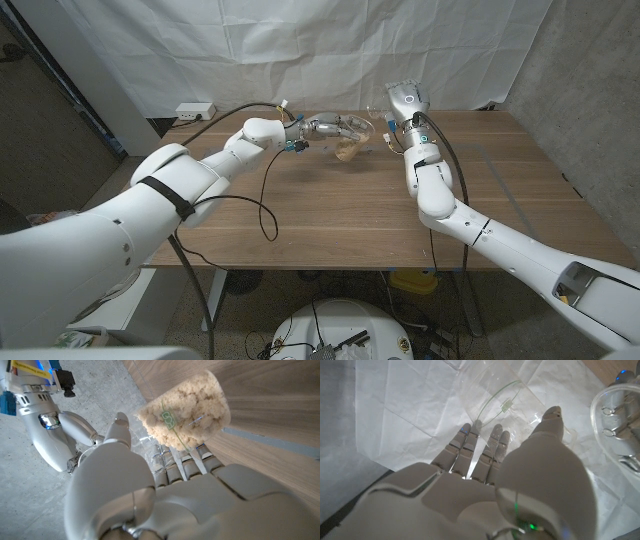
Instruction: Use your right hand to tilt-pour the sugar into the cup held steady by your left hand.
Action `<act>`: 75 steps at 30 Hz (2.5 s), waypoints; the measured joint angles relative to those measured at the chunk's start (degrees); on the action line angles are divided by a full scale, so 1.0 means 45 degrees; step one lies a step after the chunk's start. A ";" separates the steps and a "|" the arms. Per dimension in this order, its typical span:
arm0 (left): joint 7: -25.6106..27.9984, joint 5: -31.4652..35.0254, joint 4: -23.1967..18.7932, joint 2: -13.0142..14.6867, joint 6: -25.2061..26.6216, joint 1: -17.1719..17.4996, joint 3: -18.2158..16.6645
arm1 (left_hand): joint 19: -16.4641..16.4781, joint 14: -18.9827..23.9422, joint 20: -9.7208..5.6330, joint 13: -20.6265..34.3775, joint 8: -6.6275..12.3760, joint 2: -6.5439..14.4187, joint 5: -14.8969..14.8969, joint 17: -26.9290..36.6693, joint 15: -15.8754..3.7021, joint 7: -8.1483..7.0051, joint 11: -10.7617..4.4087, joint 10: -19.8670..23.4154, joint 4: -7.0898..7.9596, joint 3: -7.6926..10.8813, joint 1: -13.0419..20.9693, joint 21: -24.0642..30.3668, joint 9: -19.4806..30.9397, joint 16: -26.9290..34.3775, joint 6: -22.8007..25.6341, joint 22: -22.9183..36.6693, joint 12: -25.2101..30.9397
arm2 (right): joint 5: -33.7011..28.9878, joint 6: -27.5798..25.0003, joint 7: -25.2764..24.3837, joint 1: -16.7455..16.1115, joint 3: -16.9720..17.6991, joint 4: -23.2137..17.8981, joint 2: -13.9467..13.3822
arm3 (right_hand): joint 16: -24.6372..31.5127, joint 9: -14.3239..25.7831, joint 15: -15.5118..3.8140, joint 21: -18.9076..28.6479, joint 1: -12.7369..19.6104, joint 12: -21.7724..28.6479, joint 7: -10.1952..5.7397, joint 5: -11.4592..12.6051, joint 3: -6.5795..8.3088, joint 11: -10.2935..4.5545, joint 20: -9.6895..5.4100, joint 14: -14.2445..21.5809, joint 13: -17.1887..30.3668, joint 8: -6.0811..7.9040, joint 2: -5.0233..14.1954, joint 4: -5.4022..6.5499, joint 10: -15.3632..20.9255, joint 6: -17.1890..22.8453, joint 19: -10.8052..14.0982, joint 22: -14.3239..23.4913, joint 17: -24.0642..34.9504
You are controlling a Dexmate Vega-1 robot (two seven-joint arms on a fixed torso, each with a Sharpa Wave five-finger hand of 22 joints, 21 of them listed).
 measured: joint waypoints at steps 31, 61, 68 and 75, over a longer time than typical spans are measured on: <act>0.4361 -0.0764 -0.4436 0.1213 -0.0975 0.4081 -0.1782 | -0.0116 -0.0001 0.0115 0.0029 -0.0017 0.0000 -0.0002 0.0034 0.0001 -0.0093 -0.0151 -0.0090 0.0000 0.0000 0.0000 0.0000 -0.0086 0.0001 -0.0093 0.0001 -0.0110 | 1.2436 0.2047 -0.3983 -0.1808 0.3226 -0.1047 0.1006 | 0.0064 -0.0005 0.0000 0.0000 -0.0020 -0.0111 0.0203 -0.0047 -0.0085 0.0774 0.0000 -0.0001 0.0129 -0.0145 0.0020 0.0094 -0.0047 0.0203 -0.0003 0.0031 0.0295; 0.8335 -0.1644 -0.9887 0.2563 0.2679 0.7538 -0.2320 | -0.0114 -0.0001 0.0114 0.0026 -0.0190 0.0004 0.0010 0.0033 0.0001 -0.0109 -0.0139 -0.0089 0.0035 -0.0035 0.0004 0.0000 -0.0117 0.0002 -0.0121 0.0033 -0.0159 | 1.6137 0.3954 -0.4863 -0.2619 0.4047 -0.0513 0.1334 | 0.0109 0.0052 0.0046 0.0000 -0.0023 -0.0158 0.0204 -0.0054 -0.0085 0.0958 0.0000 -0.0095 0.0178 -0.0354 0.0019 0.0094 -0.0136 0.0203 -0.0004 0.0029 0.0470; 0.8799 -0.1672 -1.0310 0.2782 0.3073 0.7887 -0.2384 | -0.0114 -0.0001 0.0114 0.0026 -0.0144 0.0004 0.0010 0.0033 0.0001 -0.0078 -0.0137 -0.0088 0.0035 -0.0035 0.0004 0.0000 -0.0117 0.0002 -0.0095 0.0032 -0.0159 | 1.6417 0.4059 -0.4789 -0.2566 0.3947 -0.0279 0.1403 | 0.0109 0.0047 0.0046 0.0000 -0.0025 -0.0159 0.0205 -0.0056 -0.0084 0.1023 0.0000 -0.0094 0.0176 -0.0363 0.0018 0.0094 -0.0204 0.0204 -0.0004 0.0028 0.0529; 0.9111 -0.1673 -1.0608 0.2965 0.3391 0.8115 -0.2400 | -0.0185 -0.0001 0.0043 0.0026 -0.0144 0.0005 0.0009 0.0032 0.0001 -0.0082 -0.0146 -0.0042 0.0035 -0.0034 0.0004 0.0000 -0.0118 0.0002 -0.0088 0.0031 -0.0159 | 1.6656 0.4109 -0.4717 -0.2488 0.3843 -0.0020 0.1466 | 0.0109 0.0054 0.0046 0.0076 -0.0026 -0.0159 0.0207 -0.0056 -0.0085 0.1024 0.0000 -0.0094 0.0215 -0.0395 0.0017 0.0094 -0.0206 0.0205 -0.0004 0.0028 0.0529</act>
